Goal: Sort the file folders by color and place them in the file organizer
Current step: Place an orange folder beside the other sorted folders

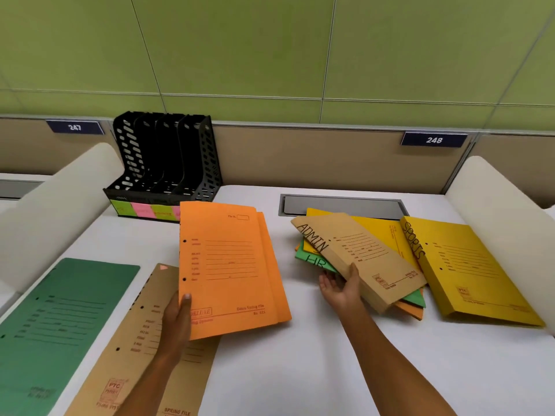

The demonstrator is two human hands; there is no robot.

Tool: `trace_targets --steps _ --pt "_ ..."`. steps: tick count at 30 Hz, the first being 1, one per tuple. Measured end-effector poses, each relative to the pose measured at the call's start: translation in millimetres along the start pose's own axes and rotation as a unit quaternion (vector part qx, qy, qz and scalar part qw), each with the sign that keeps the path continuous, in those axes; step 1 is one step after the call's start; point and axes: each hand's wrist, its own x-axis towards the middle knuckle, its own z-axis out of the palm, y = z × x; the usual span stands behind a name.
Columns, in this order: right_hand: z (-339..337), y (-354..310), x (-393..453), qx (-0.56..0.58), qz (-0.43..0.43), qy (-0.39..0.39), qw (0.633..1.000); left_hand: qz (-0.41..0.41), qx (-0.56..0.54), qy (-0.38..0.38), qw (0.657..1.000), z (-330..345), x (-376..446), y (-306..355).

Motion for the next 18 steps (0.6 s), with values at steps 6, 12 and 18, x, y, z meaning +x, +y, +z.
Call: trace_targets --steps 6,12,18 --pt "40.7 -15.2 18.3 0.070 -0.061 -0.041 0.995 -0.011 0.003 0.021 1.000 12.9 -2.0 2.3" --pt "40.2 -5.3 25.6 0.036 -0.077 -0.009 0.996 -0.016 0.013 0.031 0.999 22.2 -2.0 2.6" --pt "49.1 0.3 16.7 0.046 -0.088 0.014 0.995 -0.010 0.007 0.029 1.000 28.2 -3.4 9.6"
